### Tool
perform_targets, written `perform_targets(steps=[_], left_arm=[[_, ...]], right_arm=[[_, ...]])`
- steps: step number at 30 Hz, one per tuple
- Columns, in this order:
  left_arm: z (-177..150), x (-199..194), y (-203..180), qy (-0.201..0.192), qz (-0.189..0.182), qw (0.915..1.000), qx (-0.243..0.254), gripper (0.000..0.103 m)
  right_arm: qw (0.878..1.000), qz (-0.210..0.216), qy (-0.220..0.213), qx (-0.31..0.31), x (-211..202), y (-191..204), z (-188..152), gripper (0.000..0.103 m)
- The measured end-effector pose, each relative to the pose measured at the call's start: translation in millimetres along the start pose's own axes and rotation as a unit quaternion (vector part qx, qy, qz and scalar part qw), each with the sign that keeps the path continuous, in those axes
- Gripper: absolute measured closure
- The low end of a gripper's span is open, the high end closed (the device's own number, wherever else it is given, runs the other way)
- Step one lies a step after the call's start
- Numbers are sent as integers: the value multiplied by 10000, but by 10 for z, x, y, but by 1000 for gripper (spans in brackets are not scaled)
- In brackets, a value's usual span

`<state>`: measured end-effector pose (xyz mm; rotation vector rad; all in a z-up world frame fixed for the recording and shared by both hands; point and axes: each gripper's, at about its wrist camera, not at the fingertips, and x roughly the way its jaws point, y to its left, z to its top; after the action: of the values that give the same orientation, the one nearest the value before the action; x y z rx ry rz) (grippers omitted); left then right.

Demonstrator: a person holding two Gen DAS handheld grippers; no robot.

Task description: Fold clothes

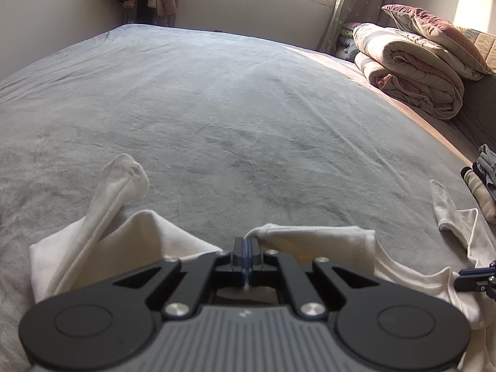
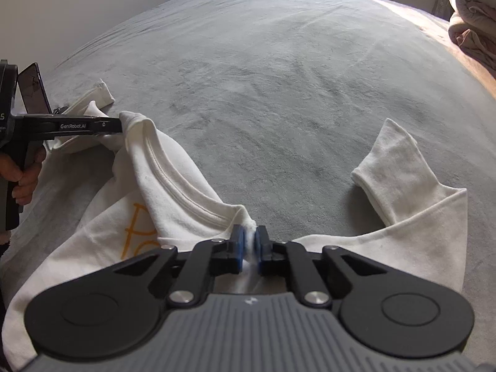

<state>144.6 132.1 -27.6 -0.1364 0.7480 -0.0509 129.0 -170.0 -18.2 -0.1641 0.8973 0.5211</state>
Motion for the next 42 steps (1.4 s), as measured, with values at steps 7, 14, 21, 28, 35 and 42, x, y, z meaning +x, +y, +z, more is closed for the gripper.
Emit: perform_targets(steps=[7,14,21,28,35,42], left_arm=[[104,-1,-60,-237,98,9996,-82,102],[568,75,-253,-546,247,9981,141,102],[1041,577,-504,-491,640,9943,691,102],[933,1120,-516,-182,826,9915,985,102],[876,1228,-447,-277,579,9932,975,102],[974,1076,-518,-245,-1050,9927,535,102]], right_arm=[[9893,-1022,-928,-478,-287,122,83,96],[9672,-1954,-1456,-720,-202,-79,386,97],[9595,-2328,-1435,-677,279,-410,775,97],[9645,-2336,-1136,-485,804,-616,851,97],[9696,-2243,-926,-310,1056,-726,750,97],[9757,-1913,-1027,284,719,-816,837,87]])
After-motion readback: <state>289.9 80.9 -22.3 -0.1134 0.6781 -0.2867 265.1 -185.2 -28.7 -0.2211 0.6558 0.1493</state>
